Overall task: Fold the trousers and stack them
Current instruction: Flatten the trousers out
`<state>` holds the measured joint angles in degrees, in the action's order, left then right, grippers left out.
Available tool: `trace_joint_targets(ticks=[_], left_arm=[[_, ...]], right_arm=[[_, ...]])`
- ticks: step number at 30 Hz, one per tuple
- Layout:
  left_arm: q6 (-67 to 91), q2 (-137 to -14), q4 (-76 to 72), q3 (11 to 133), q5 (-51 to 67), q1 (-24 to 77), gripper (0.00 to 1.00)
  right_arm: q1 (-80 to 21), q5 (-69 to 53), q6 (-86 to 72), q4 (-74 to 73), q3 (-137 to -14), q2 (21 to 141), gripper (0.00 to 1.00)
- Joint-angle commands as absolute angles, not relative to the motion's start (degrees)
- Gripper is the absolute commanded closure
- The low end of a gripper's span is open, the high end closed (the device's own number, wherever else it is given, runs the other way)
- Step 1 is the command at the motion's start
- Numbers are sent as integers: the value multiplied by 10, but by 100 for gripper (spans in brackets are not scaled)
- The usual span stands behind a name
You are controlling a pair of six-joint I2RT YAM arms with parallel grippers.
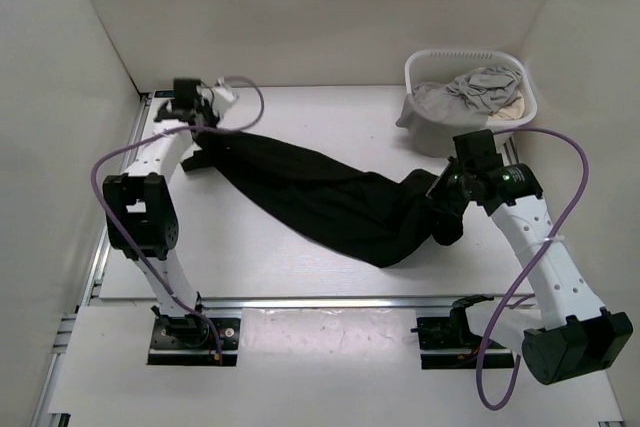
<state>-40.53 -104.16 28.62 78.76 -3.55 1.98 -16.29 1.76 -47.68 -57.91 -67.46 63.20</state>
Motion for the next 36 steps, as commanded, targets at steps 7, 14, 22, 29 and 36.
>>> trace_joint_targets(ticks=[7, 14, 22, 29, 36], left_arm=[[-293, -1347, 429, 1400, -3, 13, 23], [-292, -1236, 436, 1178, 28, -31, 11], [-407, -1069, 470, 907, 43, -83, 8], [-428, -1085, 370, 791, -2, -102, 8], [-385, -1165, 370, 838, 36, -114, 21]], right_arm=[[-163, 0, -483, -568, -637, 612, 100], [-163, 0, -488, -562, -620, 600, 100], [-157, -10, -483, -531, -599, 595, 100], [-157, -17, -472, -516, -593, 601, 100], [-157, 0, -477, -516, -570, 576, 100]])
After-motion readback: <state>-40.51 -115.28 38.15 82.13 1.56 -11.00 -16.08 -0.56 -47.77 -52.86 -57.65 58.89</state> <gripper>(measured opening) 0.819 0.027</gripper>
